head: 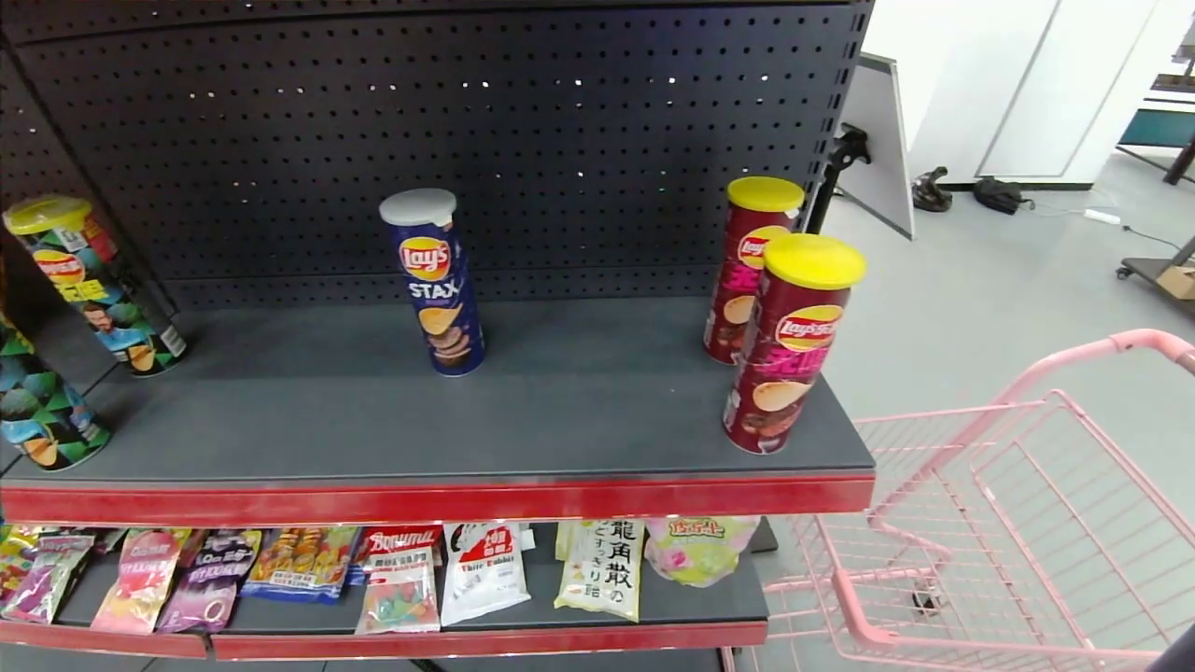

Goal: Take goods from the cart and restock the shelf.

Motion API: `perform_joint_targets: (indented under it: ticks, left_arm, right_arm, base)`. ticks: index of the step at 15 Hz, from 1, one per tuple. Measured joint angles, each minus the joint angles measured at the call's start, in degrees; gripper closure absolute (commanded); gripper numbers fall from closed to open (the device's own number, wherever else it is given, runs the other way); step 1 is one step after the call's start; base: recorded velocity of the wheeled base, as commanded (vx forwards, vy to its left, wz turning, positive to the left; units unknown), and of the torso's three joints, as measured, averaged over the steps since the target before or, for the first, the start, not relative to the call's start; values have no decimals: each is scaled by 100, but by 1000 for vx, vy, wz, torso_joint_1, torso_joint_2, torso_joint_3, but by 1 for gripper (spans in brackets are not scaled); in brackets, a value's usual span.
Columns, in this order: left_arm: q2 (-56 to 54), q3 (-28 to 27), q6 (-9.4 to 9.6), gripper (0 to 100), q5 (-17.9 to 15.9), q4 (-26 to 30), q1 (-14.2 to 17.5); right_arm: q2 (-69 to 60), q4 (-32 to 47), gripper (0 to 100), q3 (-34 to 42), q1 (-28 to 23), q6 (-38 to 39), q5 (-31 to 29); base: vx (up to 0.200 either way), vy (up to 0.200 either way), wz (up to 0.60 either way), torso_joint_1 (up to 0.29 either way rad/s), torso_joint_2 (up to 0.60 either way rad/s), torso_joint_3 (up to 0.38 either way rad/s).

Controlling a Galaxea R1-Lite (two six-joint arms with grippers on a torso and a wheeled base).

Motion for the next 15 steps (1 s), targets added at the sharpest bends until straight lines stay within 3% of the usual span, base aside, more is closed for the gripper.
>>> perform_joint_targets:
  ticks: [8, 15]
  left_arm:
    - [0, 2, -1, 0, -1, 5, 0]
    - [0, 2, -1, 0, -1, 2, 0]
  right_arm:
    - [-1705, 22, 100, 907, -21, -90, -139]
    - [-2100, -172, 100, 1039, 78, -96, -45]
  base:
    - [0, 200, 0, 1, -1, 1]
    - [0, 200, 0, 2, 0, 2]
